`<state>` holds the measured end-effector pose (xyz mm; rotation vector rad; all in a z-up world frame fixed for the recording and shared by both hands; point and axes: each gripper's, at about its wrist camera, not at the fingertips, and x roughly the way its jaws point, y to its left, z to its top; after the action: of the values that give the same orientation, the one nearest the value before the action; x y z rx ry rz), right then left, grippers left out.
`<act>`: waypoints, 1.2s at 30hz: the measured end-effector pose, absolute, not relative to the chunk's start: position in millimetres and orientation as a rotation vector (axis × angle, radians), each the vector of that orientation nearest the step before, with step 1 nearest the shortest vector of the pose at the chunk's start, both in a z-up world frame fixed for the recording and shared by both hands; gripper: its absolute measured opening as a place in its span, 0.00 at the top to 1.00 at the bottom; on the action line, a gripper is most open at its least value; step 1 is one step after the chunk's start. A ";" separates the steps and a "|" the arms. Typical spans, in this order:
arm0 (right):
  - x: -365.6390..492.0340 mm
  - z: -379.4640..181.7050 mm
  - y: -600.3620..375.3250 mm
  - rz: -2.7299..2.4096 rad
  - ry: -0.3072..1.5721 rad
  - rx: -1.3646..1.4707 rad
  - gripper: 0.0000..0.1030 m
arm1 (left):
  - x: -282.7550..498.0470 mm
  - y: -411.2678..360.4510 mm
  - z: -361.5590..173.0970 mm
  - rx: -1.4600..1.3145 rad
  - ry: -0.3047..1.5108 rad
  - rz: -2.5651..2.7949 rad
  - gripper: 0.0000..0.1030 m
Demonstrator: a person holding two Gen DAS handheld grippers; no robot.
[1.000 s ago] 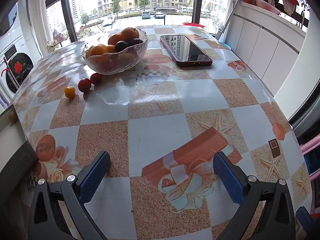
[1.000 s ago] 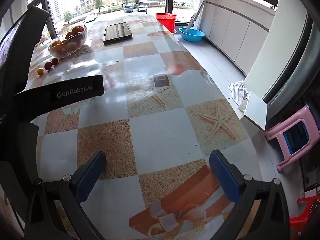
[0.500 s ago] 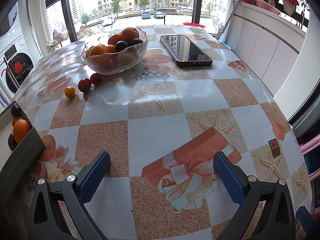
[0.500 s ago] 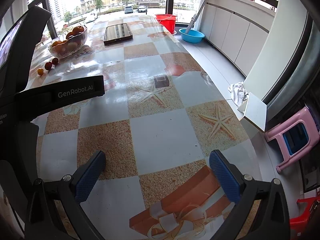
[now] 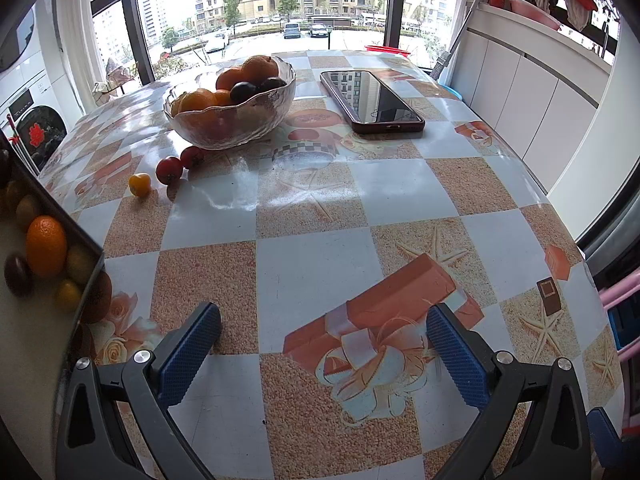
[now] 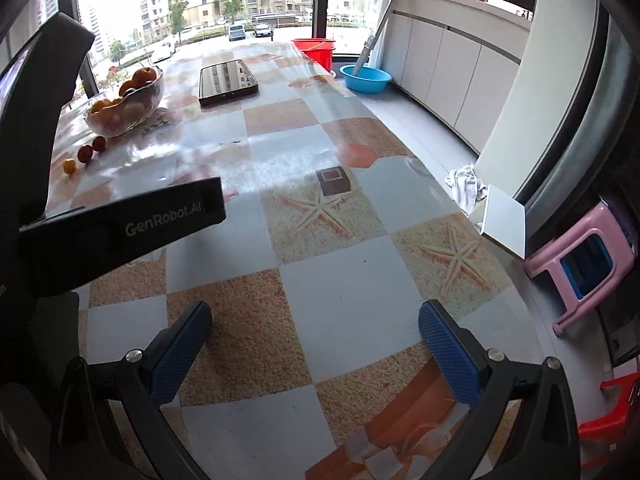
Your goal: Organize fruits
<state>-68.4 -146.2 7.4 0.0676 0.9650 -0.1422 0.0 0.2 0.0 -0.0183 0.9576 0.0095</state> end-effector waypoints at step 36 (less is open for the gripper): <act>-70.2 6.7 -146.6 -0.160 0.943 0.036 0.00 | -0.2 0.1 -0.2 -0.019 0.957 0.009 0.00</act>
<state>-70.2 -146.6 6.7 0.0360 0.9432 -0.1604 -0.2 0.1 -0.2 -0.0191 0.9573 0.0093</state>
